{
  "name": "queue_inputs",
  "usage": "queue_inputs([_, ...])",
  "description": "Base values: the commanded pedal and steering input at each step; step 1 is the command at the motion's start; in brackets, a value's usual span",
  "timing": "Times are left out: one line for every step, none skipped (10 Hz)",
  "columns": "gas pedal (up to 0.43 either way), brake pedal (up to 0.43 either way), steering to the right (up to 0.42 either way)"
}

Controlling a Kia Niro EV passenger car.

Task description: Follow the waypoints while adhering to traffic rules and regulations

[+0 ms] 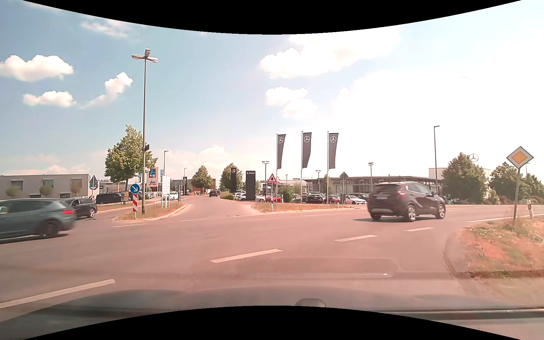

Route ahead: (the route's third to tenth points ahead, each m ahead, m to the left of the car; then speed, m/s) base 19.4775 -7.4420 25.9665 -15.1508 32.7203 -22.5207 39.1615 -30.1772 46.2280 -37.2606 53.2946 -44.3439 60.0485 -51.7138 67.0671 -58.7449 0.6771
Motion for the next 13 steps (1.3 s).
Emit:
queue_inputs([0.0, 0.134, 0.043])
queue_inputs([0.0, 0.122, 0.036])
queue_inputs([0.0, 0.116, 0.025])
queue_inputs([0.0, 0.116, 0.026])
queue_inputs([0.0, 0.122, 0.039])
queue_inputs([0.0, 0.122, 0.045])
queue_inputs([0.0, 0.122, 0.046])
queue_inputs([0.0, 0.122, 0.046])
queue_inputs([0.0, 0.128, 0.047])
queue_inputs([0.0, 0.14, 0.047])
queue_inputs([0.0, 0.146, 0.049])
queue_inputs([0.0, 0.159, 0.053])
queue_inputs([0.0, 0.159, 0.058])
